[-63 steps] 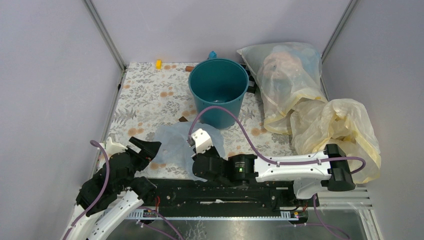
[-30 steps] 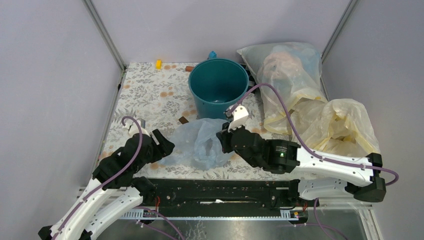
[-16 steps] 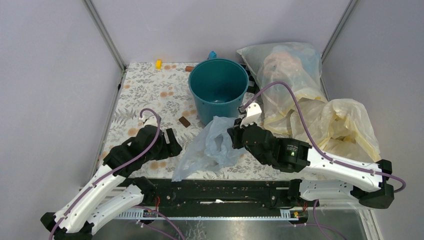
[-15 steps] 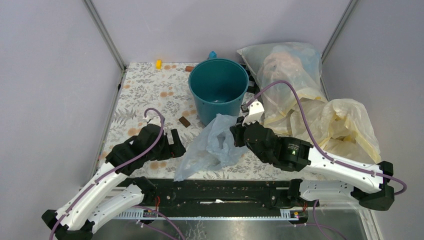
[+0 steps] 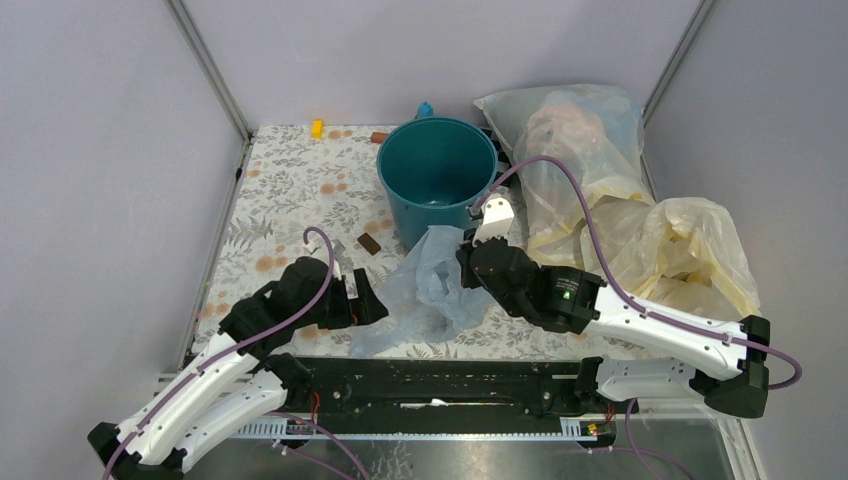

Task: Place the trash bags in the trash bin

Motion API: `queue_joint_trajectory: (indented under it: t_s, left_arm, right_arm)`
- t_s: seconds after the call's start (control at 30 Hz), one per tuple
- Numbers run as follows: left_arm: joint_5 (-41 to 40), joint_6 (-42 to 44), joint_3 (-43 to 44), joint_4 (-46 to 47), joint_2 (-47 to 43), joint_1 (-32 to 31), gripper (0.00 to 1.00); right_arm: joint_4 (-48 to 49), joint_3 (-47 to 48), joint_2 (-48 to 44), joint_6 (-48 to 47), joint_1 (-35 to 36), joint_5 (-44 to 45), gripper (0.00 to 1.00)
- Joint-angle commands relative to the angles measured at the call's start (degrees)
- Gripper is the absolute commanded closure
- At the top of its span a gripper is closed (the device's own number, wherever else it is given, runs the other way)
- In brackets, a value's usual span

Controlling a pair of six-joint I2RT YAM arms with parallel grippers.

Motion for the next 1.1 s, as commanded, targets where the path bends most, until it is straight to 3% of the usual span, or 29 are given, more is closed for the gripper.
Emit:
queue_joint_trajectory:
  t_s: [0.0,0.13,0.37,0.6,0.83,0.97,1.07]
  left_arm:
    - [-3.18,-2.71,0.01,2.82,-1.34,-1.91,0.04]
    - [-5.49,-4.91,-0.4,1.25,-1.11,-4.65,0.05]
    - [-18.27,-13.07,0.44,-3.86,2.21,-14.65,0.11]
    - [-23.47,-19.75,-1.29,-3.86,6.55,-22.73,0.18]
    - [-27.13,-24.41,-4.04,-5.35,6.04,-24.35,0.15]
    - [-31.67,-26.49,-3.11,-6.33,4.03,-24.5,0.03]
    - [-33.57,-26.45,-4.28,-4.17,0.8,-24.5,0.01]
  right_arm:
    - [0.61,3.71,1.16,-0.73,-1.48,0.16,1.0]
    - [1.18,3.68,2.05,-0.61,-2.36,-0.96,1.0]
    - [2.16,3.13,2.04,-0.41,-3.21,-2.28,1.0]
    - [2.65,1.9,0.96,-0.05,-3.72,-3.31,1.0]
    - [2.68,0.94,-0.09,-0.12,-4.03,-3.96,1.0]
    - [2.92,0.46,-0.69,-0.09,-4.2,-4.25,1.0]
    - [3.24,0.17,-0.94,-0.08,-4.28,-4.57,1.0]
